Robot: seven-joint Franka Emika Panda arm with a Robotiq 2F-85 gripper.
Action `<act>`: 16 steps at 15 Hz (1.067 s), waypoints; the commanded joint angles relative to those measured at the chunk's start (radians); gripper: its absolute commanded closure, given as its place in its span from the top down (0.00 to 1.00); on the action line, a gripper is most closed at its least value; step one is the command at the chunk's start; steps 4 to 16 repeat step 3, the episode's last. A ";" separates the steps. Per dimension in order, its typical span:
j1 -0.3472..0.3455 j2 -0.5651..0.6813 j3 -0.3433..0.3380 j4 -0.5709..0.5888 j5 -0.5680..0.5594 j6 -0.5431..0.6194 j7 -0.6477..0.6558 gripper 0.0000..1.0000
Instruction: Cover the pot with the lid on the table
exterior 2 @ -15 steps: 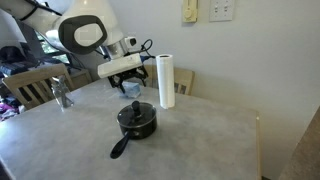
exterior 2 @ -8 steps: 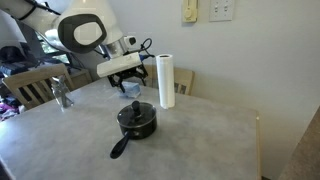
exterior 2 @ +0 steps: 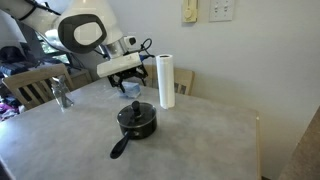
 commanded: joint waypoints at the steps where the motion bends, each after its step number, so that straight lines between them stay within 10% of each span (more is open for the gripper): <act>1: 0.006 0.000 -0.005 0.000 0.001 -0.001 0.002 1.00; 16: 0.006 0.000 -0.005 0.000 0.001 -0.001 0.002 1.00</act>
